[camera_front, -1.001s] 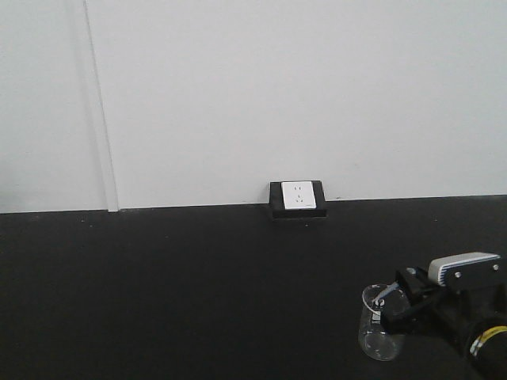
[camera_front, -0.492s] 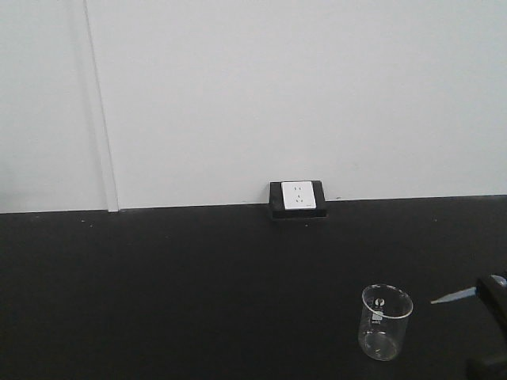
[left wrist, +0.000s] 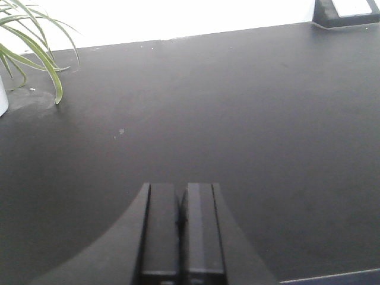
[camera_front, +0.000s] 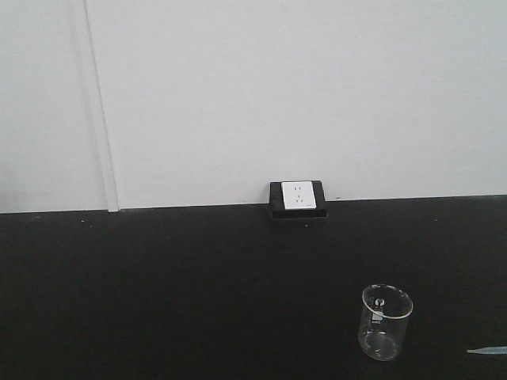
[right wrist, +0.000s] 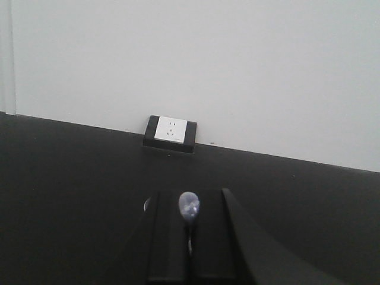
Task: Grab transparent chemical and place on left bench
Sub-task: 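Lift the plastic pipette up out of the beaker with the right gripper, then hold the pipette in the right gripper while the base turns to the other bench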
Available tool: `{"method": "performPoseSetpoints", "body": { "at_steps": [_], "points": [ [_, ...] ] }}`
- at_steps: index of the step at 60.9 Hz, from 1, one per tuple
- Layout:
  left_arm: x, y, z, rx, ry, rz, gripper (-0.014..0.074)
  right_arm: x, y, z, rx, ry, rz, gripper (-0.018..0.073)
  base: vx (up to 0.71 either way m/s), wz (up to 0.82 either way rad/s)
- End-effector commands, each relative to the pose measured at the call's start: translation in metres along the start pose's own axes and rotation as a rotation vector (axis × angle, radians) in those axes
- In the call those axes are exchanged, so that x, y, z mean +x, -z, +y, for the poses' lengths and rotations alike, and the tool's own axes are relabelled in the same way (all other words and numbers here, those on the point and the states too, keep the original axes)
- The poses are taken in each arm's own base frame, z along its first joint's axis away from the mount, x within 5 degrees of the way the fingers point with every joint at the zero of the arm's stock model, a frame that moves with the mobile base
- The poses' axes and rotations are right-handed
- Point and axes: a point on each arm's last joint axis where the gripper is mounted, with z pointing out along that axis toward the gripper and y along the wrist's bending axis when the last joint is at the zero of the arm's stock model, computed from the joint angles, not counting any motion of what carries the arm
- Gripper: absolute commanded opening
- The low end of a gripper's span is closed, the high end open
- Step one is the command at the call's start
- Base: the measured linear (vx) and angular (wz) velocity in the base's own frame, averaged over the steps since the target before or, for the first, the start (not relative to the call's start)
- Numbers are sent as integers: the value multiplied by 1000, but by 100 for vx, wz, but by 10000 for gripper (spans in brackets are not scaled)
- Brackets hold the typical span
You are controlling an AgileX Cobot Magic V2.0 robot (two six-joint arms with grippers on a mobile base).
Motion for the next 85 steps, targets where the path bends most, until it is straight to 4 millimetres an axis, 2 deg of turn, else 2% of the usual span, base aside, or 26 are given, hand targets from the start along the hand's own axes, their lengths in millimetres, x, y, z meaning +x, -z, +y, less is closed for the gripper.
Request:
{"method": "performPoseSetpoints", "body": {
  "at_steps": [1, 51, 85],
  "points": [
    [-3, 1, 0, -2, 9, -81, -3, -17, 0, -2, 3, 10, -106, -8, 0, 0],
    [-3, 1, 0, -2, 9, -81, -3, -17, 0, -2, 3, 11, -106, -8, -2, 0],
    [-3, 1, 0, -2, 9, -81, -3, -17, 0, -2, 3, 11, -106, -8, -24, 13]
  ]
}}
